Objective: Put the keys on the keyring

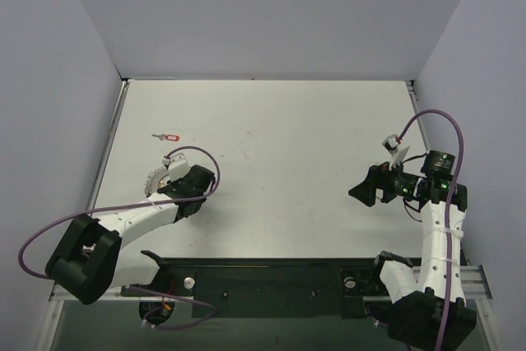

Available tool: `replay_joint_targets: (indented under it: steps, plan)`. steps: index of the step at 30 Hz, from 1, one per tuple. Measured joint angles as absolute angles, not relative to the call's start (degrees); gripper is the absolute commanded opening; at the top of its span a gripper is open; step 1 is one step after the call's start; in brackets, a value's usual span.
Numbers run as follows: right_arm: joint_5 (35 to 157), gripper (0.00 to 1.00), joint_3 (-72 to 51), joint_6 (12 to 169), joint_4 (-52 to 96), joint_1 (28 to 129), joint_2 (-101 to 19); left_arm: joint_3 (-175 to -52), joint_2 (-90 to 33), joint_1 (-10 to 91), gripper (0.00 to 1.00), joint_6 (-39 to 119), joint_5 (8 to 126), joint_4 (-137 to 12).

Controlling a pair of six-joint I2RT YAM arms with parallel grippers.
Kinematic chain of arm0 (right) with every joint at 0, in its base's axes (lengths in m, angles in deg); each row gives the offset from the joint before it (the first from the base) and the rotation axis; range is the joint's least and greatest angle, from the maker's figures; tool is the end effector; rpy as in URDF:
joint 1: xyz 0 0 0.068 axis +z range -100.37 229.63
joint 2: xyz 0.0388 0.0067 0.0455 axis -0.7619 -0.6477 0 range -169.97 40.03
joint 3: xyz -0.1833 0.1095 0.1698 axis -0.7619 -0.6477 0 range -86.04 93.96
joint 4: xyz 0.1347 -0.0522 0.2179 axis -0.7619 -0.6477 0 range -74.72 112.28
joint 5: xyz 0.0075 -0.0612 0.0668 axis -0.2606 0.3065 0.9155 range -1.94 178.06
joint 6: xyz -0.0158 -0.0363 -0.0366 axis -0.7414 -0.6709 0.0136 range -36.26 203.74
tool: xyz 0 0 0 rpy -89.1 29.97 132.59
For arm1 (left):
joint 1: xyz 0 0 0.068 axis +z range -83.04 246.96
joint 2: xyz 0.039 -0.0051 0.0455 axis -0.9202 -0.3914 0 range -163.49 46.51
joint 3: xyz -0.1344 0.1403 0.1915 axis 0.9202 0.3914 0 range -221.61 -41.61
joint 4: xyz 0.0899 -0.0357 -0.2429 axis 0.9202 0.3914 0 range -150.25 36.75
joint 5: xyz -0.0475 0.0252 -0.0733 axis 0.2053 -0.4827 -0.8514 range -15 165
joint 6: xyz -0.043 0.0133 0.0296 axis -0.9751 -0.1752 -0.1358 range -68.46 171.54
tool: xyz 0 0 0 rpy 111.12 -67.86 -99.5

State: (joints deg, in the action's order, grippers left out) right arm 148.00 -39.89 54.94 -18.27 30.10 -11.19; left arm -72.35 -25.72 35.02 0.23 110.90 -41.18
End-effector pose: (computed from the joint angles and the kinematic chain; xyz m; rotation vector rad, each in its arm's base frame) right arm 0.1688 -0.0271 0.2917 -0.6146 1.9069 0.7004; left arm 0.1920 -0.0951 0.1580 -0.5928 2.2836 0.1590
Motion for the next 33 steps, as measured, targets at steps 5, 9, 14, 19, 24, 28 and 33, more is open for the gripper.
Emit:
replay_joint_targets:
  steps: [5,9,14,19,24,28,33]
  plan:
    - [148.0,0.73,-39.9,54.9,-18.3,30.1,-11.2,-72.3,-26.7,35.0,0.30,0.8,110.9,-41.2]
    - [148.0,0.73,-39.9,54.9,-18.3,30.1,-11.2,-72.3,-26.8,35.0,0.27,1.2,110.9,-41.2]
    - [148.0,0.73,-39.9,54.9,-18.3,30.1,-11.2,-72.3,-26.9,35.0,0.25,1.4,111.0,-41.2]
    - [148.0,0.73,-39.9,54.7,-18.6,30.1,-11.2,-72.3,-27.2,35.0,0.29,1.3,111.1,-41.2]
    - [148.0,0.73,-39.9,54.5,-18.8,29.8,-11.2,-72.4,-27.6,35.1,0.30,1.1,111.7,-41.1]
    - [148.1,0.73,-39.9,54.3,-18.9,29.7,-11.2,-72.4,-28.0,35.2,0.23,1.0,112.3,-41.0]
    - [148.3,0.73,-39.9,53.8,-19.2,29.2,-11.2,-72.6,-28.2,35.4,0.12,0.6,112.8,-40.7]
